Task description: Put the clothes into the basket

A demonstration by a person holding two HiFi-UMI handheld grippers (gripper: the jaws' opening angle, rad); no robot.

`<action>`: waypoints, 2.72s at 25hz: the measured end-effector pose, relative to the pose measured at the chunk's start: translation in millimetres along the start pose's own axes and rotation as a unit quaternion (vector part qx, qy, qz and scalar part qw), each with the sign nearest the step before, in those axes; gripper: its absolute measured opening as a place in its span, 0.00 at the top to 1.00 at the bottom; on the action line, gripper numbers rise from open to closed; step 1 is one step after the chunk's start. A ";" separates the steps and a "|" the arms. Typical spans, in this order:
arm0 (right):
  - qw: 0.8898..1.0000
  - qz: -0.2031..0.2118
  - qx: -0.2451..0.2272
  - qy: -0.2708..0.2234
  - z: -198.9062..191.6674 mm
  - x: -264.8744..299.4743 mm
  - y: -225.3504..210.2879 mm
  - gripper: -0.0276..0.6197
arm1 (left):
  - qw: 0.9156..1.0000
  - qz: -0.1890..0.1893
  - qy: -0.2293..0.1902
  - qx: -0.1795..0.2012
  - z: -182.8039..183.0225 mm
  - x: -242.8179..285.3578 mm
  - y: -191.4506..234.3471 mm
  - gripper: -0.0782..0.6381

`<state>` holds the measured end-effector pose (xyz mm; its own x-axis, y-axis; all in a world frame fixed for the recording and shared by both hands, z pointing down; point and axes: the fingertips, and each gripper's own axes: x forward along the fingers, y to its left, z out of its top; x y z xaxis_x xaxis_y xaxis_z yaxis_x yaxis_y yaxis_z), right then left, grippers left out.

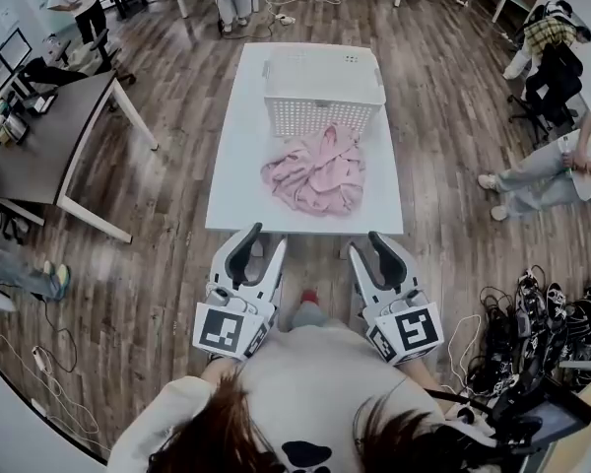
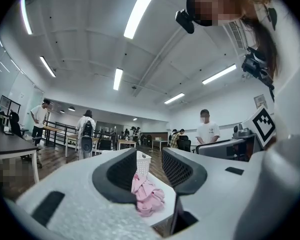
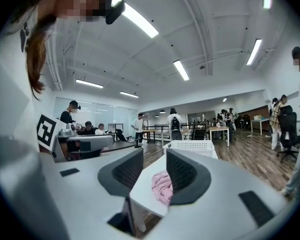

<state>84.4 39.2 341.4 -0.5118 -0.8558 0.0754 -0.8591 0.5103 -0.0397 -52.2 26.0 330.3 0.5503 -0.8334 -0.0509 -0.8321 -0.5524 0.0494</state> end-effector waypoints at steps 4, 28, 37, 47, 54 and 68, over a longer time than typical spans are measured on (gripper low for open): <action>1.000 0.006 -0.002 0.004 4.4 31.0 -36.6 0.76 | 1.000 0.004 0.002 -0.005 -2.8 45.1 10.8 0.69; 0.996 0.013 0.040 0.085 -36.5 127.7 -100.5 0.74 | 0.991 0.006 0.131 -0.021 -73.4 143.9 78.3 0.67; 0.981 0.016 0.091 0.170 -100.5 162.2 -122.4 0.72 | 0.961 -0.027 0.256 -0.100 -166.3 170.7 120.6 0.64; 0.966 0.019 0.093 0.241 -151.3 181.4 -143.2 0.70 | 0.937 -0.052 0.320 -0.131 -217.4 183.9 143.4 0.63; 0.955 0.023 0.099 0.280 -175.1 190.1 -153.3 0.66 | 0.925 -0.070 0.344 -0.142 -237.2 188.5 155.1 0.59; 0.930 0.037 0.144 0.337 -220.7 199.0 -176.7 0.59 | 0.894 -0.111 0.401 -0.163 -284.0 193.5 172.5 0.53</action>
<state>135.3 -202.5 583.4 -0.5346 -0.5214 0.6651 -0.8365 0.4387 -0.3284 -69.6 -234.9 612.2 0.6817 -0.3726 0.6297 -0.7030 -0.5719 0.4227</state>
